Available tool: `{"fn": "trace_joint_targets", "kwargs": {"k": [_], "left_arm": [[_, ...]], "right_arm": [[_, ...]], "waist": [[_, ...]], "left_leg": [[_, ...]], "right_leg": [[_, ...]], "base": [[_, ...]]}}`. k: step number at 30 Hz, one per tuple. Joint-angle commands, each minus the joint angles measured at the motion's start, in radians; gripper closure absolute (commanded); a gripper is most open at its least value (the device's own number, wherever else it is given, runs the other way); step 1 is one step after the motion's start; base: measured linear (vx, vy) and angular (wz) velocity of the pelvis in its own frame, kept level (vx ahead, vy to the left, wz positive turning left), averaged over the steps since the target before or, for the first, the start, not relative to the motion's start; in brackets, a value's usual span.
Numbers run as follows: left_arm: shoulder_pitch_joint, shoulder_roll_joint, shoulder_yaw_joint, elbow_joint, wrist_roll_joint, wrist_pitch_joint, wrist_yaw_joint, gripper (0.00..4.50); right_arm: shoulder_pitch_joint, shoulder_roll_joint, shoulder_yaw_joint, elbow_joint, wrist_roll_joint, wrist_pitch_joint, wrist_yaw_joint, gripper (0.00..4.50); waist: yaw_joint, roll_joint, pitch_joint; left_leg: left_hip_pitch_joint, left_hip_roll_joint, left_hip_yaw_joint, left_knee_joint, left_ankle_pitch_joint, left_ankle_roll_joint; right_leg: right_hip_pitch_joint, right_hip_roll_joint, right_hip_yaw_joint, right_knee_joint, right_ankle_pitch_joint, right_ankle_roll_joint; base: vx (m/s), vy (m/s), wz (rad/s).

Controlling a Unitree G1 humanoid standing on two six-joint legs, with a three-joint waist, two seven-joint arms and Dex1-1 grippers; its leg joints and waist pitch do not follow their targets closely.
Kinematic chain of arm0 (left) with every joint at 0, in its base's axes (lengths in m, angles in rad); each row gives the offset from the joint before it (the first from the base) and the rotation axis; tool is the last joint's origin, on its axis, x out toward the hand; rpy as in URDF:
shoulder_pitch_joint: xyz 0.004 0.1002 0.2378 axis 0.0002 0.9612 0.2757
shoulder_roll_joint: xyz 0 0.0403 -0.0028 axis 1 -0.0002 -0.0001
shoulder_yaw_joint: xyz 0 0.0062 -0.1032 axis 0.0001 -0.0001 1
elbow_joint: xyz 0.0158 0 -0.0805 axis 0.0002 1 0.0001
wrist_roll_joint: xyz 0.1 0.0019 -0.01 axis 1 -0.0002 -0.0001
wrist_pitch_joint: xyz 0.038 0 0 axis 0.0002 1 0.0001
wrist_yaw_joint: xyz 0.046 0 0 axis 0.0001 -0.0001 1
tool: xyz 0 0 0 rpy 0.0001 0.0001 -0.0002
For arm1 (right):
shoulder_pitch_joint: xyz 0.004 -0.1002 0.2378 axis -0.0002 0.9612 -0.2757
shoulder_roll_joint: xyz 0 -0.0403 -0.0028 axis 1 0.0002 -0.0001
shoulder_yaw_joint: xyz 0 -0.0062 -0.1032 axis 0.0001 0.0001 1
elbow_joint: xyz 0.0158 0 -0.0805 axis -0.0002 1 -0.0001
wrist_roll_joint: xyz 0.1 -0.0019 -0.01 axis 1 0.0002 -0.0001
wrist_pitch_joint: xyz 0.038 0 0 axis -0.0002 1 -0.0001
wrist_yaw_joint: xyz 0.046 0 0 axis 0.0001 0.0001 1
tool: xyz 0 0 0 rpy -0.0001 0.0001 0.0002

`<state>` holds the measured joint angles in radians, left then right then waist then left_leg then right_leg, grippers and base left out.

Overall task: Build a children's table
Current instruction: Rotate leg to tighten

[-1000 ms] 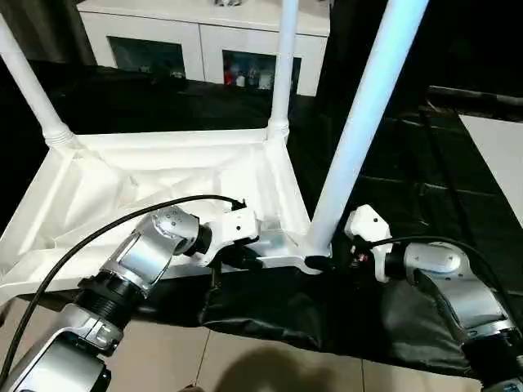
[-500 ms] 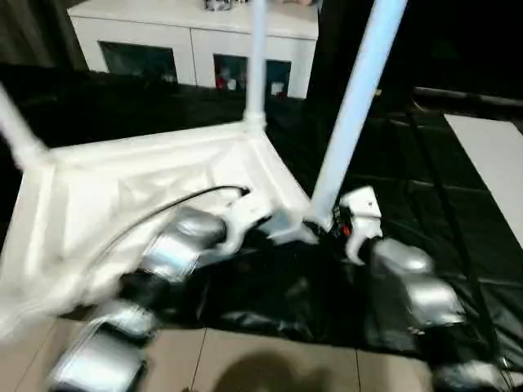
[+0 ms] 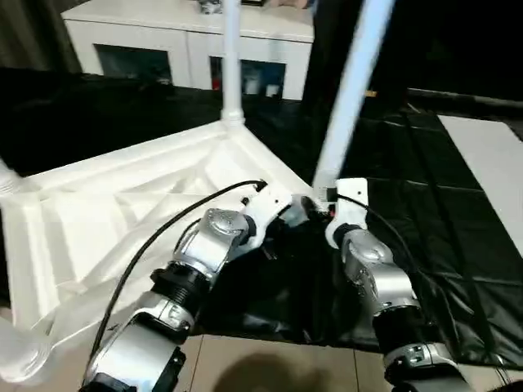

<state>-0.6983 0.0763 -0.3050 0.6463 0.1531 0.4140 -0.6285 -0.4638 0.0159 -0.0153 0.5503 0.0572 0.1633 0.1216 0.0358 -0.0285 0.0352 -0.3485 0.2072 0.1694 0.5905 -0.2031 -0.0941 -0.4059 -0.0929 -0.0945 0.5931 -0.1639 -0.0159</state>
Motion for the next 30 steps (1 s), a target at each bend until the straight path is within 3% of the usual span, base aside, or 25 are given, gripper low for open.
{"fn": "trace_joint_targets", "kwargs": {"k": [1, 3, 6, 8, 9, 10, 12, 14, 15, 17, 21, 22, 25, 30], "left_arm": [[0.004, -0.001, -0.037, 0.002, 0.002, -0.037, -0.03, 4.5], [0.005, 0.016, -0.039, -0.001, 0.008, -0.043, -0.048, 4.5], [0.011, 0.035, -0.039, -0.011, 0.014, -0.046, -0.068, 4.5], [0.02, 0.07, -0.056, -0.027, 0.014, -0.07, -0.129, 4.5], [0.028, 0.096, -0.072, -0.04, 0.01, -0.081, -0.177, 4.5], [0.028, 0.096, -0.072, -0.04, 0.01, -0.081, -0.177, 4.5], [0.049, 0.16, -0.108, -0.079, -0.004, -0.082, -0.305, 4.5], [0.062, 0.195, -0.125, -0.103, -0.015, -0.088, -0.379, 4.5], [0.063, 0.198, -0.126, -0.105, -0.016, -0.088, -0.383, 4.5], [0.084, 0.25, -0.153, -0.147, -0.039, -0.162, -0.501, 4.5], [0.097, 0.321, -0.173, -0.197, -0.043, -0.17, -0.592, 4.5], [0.097, 0.321, -0.173, -0.197, -0.043, -0.17, -0.592, 4.5], [0.105, 0.343, -0.176, -0.225, -0.055, -0.158, -0.633, 4.5], [0.121, 0.367, -0.181, -0.262, -0.067, -0.15, -0.67, 4.5]], "right_arm": [[-0.002, -0.002, 0.05, -0.049, -0.006, -0.001, 0.038, 0.62], [0.003, -0.033, 0.046, -0.063, -0.024, 0.002, 0.028, 0.36], [0.018, -0.068, 0.032, -0.09, -0.031, 0.011, 0.039, 0.36], [0.044, -0.118, 0.019, -0.141, -0.002, 0.037, 0.124, 0.36], [0.065, -0.165, 0.033, -0.175, 0.01, 0.043, 0.206, 0.36], [0.065, -0.165, 0.033, -0.175, 0.01, 0.043, 0.206, 0.36], [0.114, -0.283, 0.078, -0.247, 0.033, 0.036, 0.398, 0.36], [0.136, -0.34, 0.085, -0.279, 0.06, 0.036, 0.492, 0.36], [0.137, -0.344, 0.086, -0.281, 0.062, 0.035, 0.499, 0.36], [0.166, -0.408, 0.096, -0.328, 0.107, 0.047, 0.624, 0.36], [0.205, -0.476, 0.108, -0.414, 0.197, 0.08, 0.801, 0.36], [0.205, -0.476, 0.108, -0.414, 0.197, 0.08, 0.801, 0.36], [0.207, -0.482, 0.11, -0.429, 0.221, 0.096, 0.836, 0.36], [0.205, -0.504, 0.159, -0.438, 0.205, 0.087, 0.895, 0.36]], "waist": [[0.006, -0.005, -0.049], [0.006, -0.004, -0.049], [0.011, -0.002, -0.051], [0.019, -0.001, -0.05], [0.022, 0.005, -0.05], [0.027, 0.002, -0.052], [0.028, 0.008, -0.053], [0.026, 0.005, -0.054], [0.026, 0.009, -0.054], [0.028, 0.006, -0.052], [0.031, 0.011, -0.047], [0.034, 0.006, -0.045], [0.036, 0.006, -0.044], [0.039, 0.006, -0.045]], "left_leg": [[-0.009, 0.011, -0.005, -0.08, -0.236, 0.033], [-0.009, 0.012, -0.003, -0.08, -0.222, 0.035], [-0.01, 0.013, 0.0, -0.078, -0.187, 0.041], [-0.008, 0.014, 0.002, -0.078, -0.178, 0.052], [-0.008, 0.016, 0.001, -0.078, -0.174, 0.052], [-0.008, 0.019, 0.001, -0.078, -0.165, 0.055], [-0.01, 0.02, 0.002, -0.075, -0.148, 0.063], [-0.009, 0.019, 0.003, -0.073, -0.146, 0.073], [-0.01, 0.019, 0.003, -0.073, -0.145, 0.076], [-0.009, 0.021, 0.002, -0.073, -0.16, 0.085], [-0.001, 0.027, 0.005, -0.078, -0.203, 0.08], [-0.004, 0.027, 0.002, -0.08, -0.213, 0.074], [0.001, 0.027, 0.002, -0.082, -0.234, 0.049], [-0.002, 0.026, 0.002, -0.081, -0.208, 0.045]], "right_leg": [[0.045, -0.05, 0.041, -0.094, -0.438, -0.076], [0.045, -0.049, 0.043, -0.09, -0.404, -0.088], [0.05, -0.048, 0.045, -0.082, -0.333, -0.11], [0.051, -0.047, 0.046, -0.081, -0.305, -0.12], [0.051, -0.049, 0.047, -0.079, -0.294, -0.125], [0.054, -0.048, 0.048, -0.074, -0.261, -0.134], [0.06, -0.049, 0.05, -0.065, -0.186, -0.167], [0.061, -0.048, 0.05, -0.062, -0.157, -0.19], [0.062, -0.049, 0.05, -0.06, -0.153, -0.197], [0.064, -0.052, 0.05, -0.065, -0.179, -0.201], [0.055, -0.05, 0.051, -0.069, -0.231, -0.204], [0.057, -0.052, 0.05, -0.07, -0.264, -0.194], [0.052, -0.054, 0.051, -0.077, -0.332, -0.173], [0.053, -0.054, 0.052, -0.074, -0.312, -0.17]], "base": [[0.0, 0.0, 0.0], [0.0, 0.0, 0.0], [0.0, 0.0, 0.0], [0.0, 0.0, 0.0], [0.0, 0.0, 0.0], [0.0, 0.0, 0.0], [0.0, 0.0, 0.0], [0.0, 0.0, 0.0], [0.0, 0.0, 0.0], [0.0, 0.0, 0.0], [0.0, 0.0, 0.0], [0.0, 0.0, 0.0], [0.0, 0.0, 0.0], [0.0, 0.0, 0.0]]}}
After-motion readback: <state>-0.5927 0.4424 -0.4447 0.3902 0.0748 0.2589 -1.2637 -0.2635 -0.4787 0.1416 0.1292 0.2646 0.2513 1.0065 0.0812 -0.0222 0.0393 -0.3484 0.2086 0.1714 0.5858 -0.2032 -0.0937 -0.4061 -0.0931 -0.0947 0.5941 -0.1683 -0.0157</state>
